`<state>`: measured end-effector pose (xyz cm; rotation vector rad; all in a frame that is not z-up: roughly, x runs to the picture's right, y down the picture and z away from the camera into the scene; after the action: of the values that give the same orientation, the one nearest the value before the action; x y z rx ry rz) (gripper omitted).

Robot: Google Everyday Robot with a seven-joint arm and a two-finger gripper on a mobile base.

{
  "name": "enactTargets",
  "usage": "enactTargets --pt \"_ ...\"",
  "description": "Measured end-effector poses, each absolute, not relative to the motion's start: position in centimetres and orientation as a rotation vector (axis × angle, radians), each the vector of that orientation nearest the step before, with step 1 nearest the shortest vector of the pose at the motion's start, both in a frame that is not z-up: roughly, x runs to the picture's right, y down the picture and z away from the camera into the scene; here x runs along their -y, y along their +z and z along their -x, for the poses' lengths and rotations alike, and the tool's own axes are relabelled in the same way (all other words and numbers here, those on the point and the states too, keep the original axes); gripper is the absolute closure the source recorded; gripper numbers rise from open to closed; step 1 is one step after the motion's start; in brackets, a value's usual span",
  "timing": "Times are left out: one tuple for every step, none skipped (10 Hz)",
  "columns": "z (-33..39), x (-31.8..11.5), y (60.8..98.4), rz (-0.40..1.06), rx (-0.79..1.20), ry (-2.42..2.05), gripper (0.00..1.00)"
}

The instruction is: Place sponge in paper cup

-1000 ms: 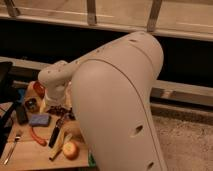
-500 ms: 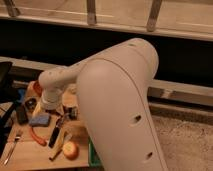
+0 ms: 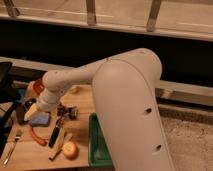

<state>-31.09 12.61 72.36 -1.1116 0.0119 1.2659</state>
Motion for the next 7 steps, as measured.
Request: enactTargets --pt "31.0 -12.6 72.4 1.111 -0.013 1.268 0.2" --pt "31.1 -12.7 72.3 1.113 -0.013 1.266 0.2" --pt "31.2 -12.8 72.3 1.115 -0.014 1.264 0.2" --pt "31.3 -13.0 72.5 1.128 -0.023 1.262 0.2" --pt "31.7 -13.6 73.1 1.148 -0.039 1.255 0.2" --pt "32.2 -14.4 73.7 1.167 -0.053 1.24 0.2" --pt "33.1 -15.0 74.4 1.181 -0.06 1.225 0.2"
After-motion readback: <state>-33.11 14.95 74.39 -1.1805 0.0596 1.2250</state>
